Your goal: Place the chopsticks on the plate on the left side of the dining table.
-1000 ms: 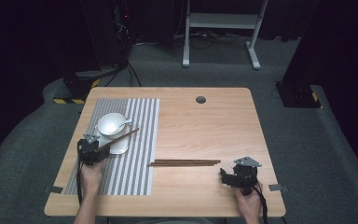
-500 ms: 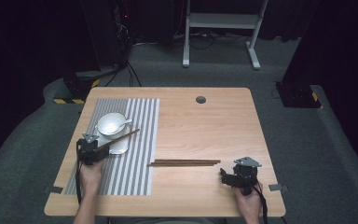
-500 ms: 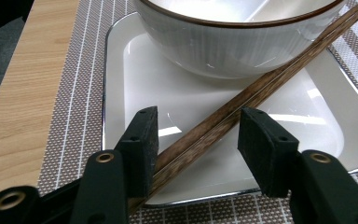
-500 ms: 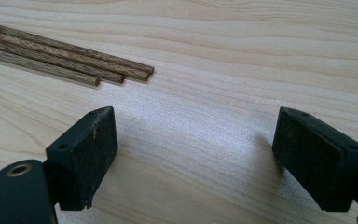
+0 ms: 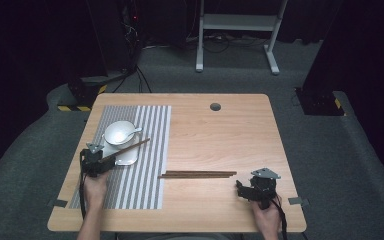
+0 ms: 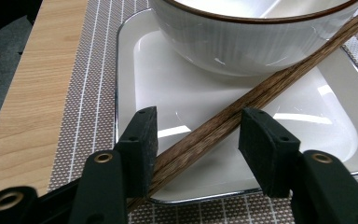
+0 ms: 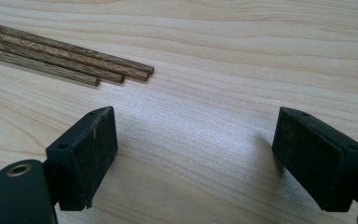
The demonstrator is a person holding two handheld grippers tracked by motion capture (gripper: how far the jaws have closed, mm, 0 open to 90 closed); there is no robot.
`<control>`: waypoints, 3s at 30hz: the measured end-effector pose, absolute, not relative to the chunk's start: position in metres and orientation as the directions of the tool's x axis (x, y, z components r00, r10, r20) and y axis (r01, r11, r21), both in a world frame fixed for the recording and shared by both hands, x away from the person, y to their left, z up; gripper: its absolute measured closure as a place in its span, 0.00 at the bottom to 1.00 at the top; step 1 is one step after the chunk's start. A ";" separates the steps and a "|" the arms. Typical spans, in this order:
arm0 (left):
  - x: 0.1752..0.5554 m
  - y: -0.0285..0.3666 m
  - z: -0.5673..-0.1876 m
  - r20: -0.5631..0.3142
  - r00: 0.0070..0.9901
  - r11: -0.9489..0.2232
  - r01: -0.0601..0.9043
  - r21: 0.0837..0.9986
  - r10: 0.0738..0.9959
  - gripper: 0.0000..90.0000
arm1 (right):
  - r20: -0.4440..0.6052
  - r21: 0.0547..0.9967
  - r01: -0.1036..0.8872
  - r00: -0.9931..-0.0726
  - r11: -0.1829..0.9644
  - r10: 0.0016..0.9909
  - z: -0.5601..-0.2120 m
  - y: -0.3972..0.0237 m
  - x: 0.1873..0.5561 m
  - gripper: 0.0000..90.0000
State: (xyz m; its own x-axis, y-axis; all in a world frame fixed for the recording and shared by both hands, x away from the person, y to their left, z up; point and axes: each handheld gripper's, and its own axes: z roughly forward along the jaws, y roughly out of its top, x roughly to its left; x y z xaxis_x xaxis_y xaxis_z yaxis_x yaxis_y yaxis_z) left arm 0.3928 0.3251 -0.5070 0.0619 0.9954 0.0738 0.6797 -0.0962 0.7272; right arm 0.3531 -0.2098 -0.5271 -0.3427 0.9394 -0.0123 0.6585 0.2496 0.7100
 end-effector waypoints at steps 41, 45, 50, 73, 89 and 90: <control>0.399 0.340 -0.501 0.108 0.034 -0.101 0.689 0.718 0.994 0.50 | -0.014 0.710 0.658 -0.345 0.252 0.939 -0.527 -0.210 0.353 0.15; 0.402 0.341 -0.500 0.118 0.028 -0.105 0.691 0.715 0.993 0.50 | -0.014 0.710 0.658 -0.345 0.252 0.939 -0.527 -0.210 0.353 0.15; 0.403 0.343 -0.500 0.117 0.020 -0.098 0.692 0.715 0.993 0.50 | -0.014 0.710 0.658 -0.345 0.252 0.938 -0.527 -0.210 0.353 0.15; 0.411 0.347 -0.500 0.104 0.004 -0.078 0.690 0.719 0.995 0.49 | -0.013 0.709 0.659 -0.344 0.251 0.939 -0.527 -0.210 0.353 0.15; 0.413 0.351 -0.501 0.088 0.008 -0.070 0.678 0.732 0.996 0.48 | -0.013 0.709 0.659 -0.344 0.251 0.939 -0.527 -0.210 0.353 0.15; 0.413 0.351 -0.501 0.084 0.007 -0.066 0.678 0.732 0.996 0.49 | -0.013 0.709 0.659 -0.344 0.251 0.939 -0.527 -0.210 0.353 0.15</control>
